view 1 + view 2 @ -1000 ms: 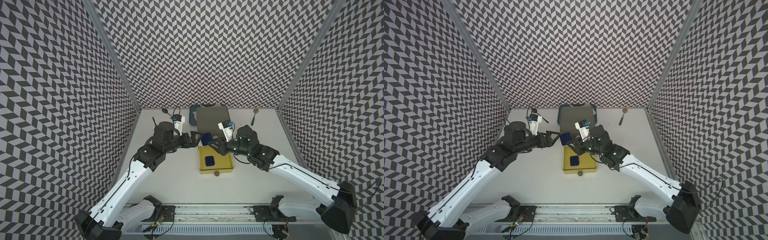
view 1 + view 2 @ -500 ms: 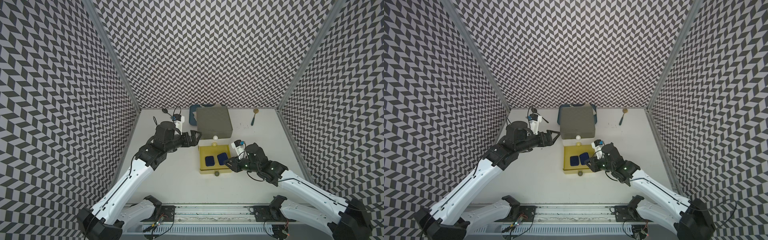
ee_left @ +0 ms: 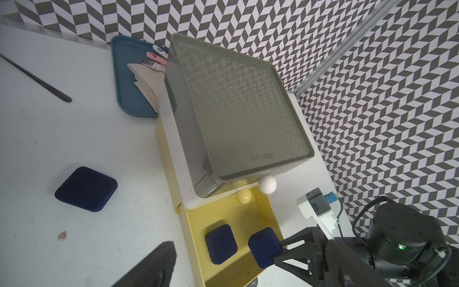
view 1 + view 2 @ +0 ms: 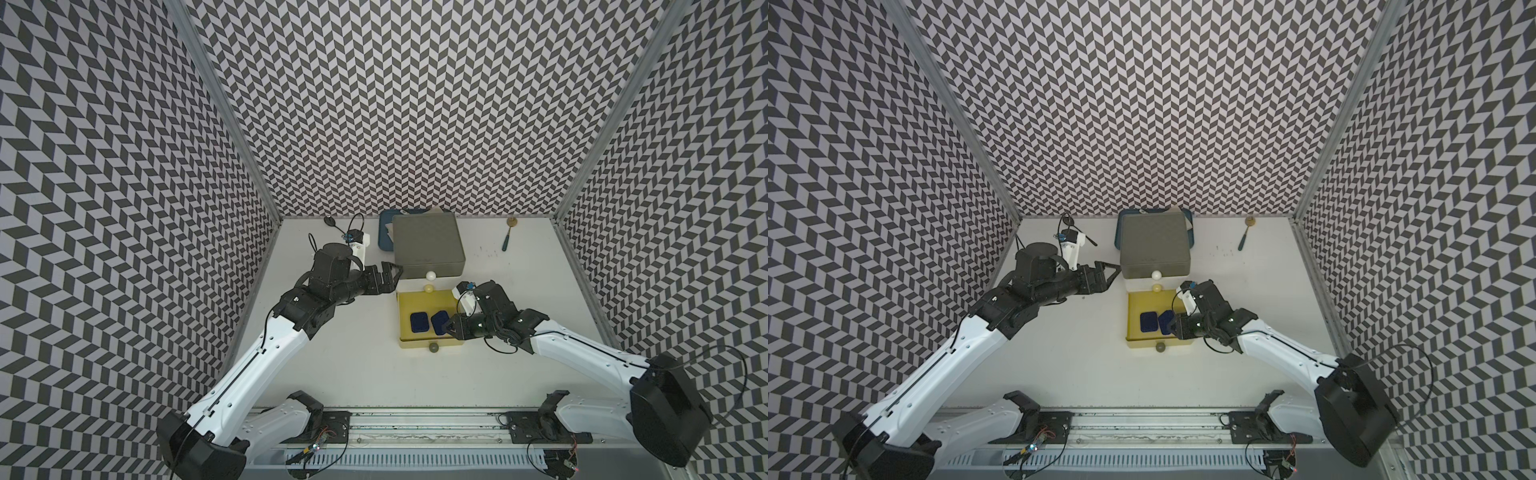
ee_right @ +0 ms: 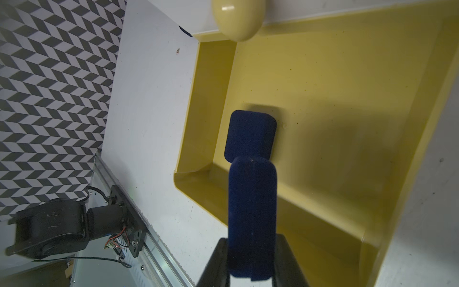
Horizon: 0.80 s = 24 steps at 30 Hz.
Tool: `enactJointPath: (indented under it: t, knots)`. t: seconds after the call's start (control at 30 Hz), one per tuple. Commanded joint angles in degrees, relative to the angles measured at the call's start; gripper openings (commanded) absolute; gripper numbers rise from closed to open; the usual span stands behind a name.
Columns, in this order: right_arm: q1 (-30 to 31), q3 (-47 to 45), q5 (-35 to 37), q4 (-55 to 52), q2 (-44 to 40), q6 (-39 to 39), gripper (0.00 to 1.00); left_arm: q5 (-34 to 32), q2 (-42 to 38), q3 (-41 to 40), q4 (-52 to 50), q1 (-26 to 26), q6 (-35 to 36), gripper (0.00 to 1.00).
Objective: Place the brooch boxes into the drawer by color
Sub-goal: Place the brooch box in the drawer.
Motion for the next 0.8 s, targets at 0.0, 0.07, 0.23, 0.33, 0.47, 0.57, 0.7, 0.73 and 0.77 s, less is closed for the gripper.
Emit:
enactJointPath:
  t: [0.0, 0.07, 0.23, 0.33, 0.47, 0.57, 0.7, 0.73, 0.77]
  knots:
    - [-0.4, 1.0, -0.1, 4.3, 0.3, -0.8, 0.19, 0.1, -0.1, -0.7, 0.6, 0.5, 1.1, 1.0]
    - [-0.6, 1.3, -0.1, 4.5, 1.1, -0.8, 0.19, 0.2, 0.1, -0.6, 0.7, 0.5, 1.1, 1.0]
    - [-0.9, 1.1, 0.7, 5.5, 3.1, -0.5, 0.19, 0.3, 0.4, -0.3, 0.7, 0.6, 1.4, 1.0]
    - [-0.9, 0.3, 2.1, 7.0, 4.4, -0.5, 0.19, 0.3, 0.4, -0.4, 0.3, 0.8, 1.6, 1.0]
    - [-0.9, -0.4, 2.4, 9.3, 5.3, -0.3, 0.19, 0.0, 0.3, -0.3, -0.4, 1.1, 2.0, 1.0]
    - [-0.9, -0.4, 2.3, 10.8, 5.7, 0.7, 0.2, -0.1, 0.0, -0.4, -0.6, 1.2, 2.2, 1.0]
    - [-0.9, 0.3, 2.6, 11.2, 7.1, 0.9, 0.22, -0.1, -0.2, -0.4, -0.8, 1.6, 2.3, 1.0]
    - [-0.9, 0.2, 2.6, 11.4, 7.4, 0.9, 0.22, -0.1, -0.3, -0.4, -0.8, 1.6, 2.3, 1.0]
    - [-0.9, 0.1, 2.6, 11.7, 7.5, 1.0, 0.22, -0.1, -0.4, -0.4, -0.9, 1.7, 2.3, 1.0]
